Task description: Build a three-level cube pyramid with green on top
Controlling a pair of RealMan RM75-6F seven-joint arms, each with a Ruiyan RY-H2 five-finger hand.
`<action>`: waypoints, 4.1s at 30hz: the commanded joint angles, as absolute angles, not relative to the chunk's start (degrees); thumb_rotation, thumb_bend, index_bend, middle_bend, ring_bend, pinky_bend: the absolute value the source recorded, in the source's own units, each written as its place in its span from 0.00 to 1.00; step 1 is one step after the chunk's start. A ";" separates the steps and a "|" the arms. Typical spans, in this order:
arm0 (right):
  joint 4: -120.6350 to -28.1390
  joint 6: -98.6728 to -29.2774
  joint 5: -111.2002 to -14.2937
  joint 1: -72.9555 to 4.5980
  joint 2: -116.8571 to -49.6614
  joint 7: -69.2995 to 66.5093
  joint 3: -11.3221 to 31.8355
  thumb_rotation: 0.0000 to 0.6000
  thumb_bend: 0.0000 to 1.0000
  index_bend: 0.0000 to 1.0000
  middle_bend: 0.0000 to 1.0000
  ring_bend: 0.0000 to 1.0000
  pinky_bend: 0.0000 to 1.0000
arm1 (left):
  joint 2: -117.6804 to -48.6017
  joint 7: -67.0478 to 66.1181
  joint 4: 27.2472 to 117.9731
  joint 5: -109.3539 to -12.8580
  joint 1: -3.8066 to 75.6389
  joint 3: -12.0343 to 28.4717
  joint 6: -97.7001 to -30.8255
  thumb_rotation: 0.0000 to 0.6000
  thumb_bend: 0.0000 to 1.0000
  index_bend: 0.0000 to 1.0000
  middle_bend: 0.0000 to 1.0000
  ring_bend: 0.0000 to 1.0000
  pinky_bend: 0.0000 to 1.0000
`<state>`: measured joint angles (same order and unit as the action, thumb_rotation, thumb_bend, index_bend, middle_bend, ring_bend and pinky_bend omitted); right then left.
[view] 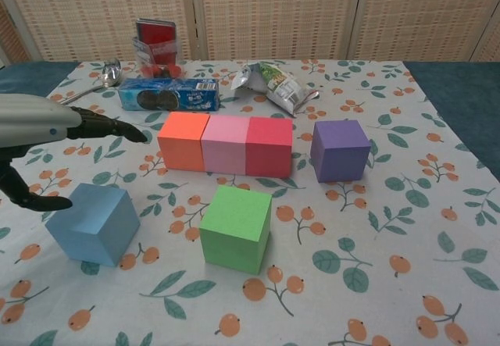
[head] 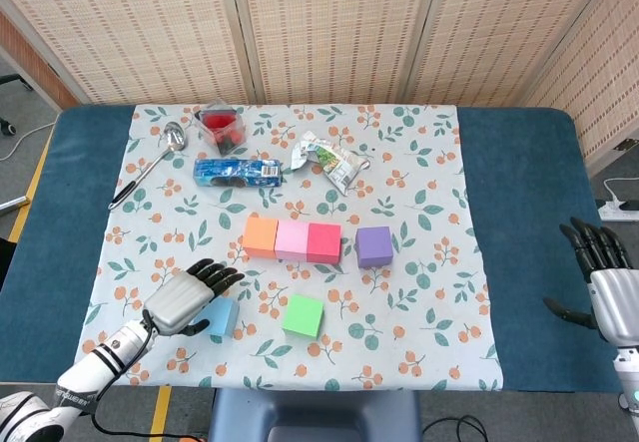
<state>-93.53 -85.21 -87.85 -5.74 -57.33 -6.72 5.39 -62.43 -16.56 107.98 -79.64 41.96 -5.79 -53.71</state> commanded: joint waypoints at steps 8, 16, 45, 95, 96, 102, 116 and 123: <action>-92.36 -84.53 -87.45 -6.19 -57.90 -7.67 5.38 1.00 0.00 0.00 0.00 0.00 0.00 | -64.23 -26.16 110.64 -74.17 38.11 -7.05 -55.46 1.00 0.32 0.00 0.01 0.06 0.09; -91.48 -83.63 -87.29 -6.75 -58.62 -8.16 5.23 1.00 0.00 0.00 0.00 0.00 0.00 | -66.37 -27.14 109.78 -73.82 36.57 -7.39 -55.31 1.00 0.32 0.00 0.00 0.06 0.09; -92.13 -85.81 -87.93 -5.74 -58.41 -8.18 4.71 1.00 0.00 0.00 0.00 0.00 0.00 | -61.13 -7.54 104.82 -72.53 39.62 9.51 -56.25 1.00 0.31 0.44 0.52 0.55 0.47; -92.19 -87.08 -88.33 -3.98 -58.04 -8.77 3.64 1.00 0.00 0.00 0.00 0.00 0.00 | -77.65 -42.09 97.74 -19.00 74.35 8.67 -54.33 1.00 0.31 0.34 0.47 0.50 0.38; -92.18 -87.08 -88.27 -3.98 -58.01 -8.77 3.68 1.00 0.00 0.00 0.00 0.00 0.00 | -77.60 -41.71 97.44 -19.14 74.21 8.70 -53.95 1.00 0.31 0.34 0.47 0.50 0.37; -92.23 -86.84 -88.01 -3.99 -57.97 -8.60 3.74 1.00 0.00 0.00 0.00 0.00 0.00 | -77.44 -38.84 95.90 -21.68 72.95 8.61 -51.43 1.00 0.31 0.33 0.45 0.48 0.34; -93.66 -86.14 -87.32 -4.24 -57.71 -6.78 4.04 1.00 0.00 0.00 0.00 0.00 0.00 | -76.53 -31.71 92.11 -31.50 69.63 7.28 -45.36 1.00 0.31 0.32 0.43 0.45 0.28; -94.81 -85.83 -86.89 -4.29 -57.68 -5.28 4.12 1.00 0.00 0.00 0.00 0.00 0.00 | -75.76 -28.13 90.23 -33.85 69.03 7.34 -41.90 1.00 0.31 0.31 0.42 0.43 0.26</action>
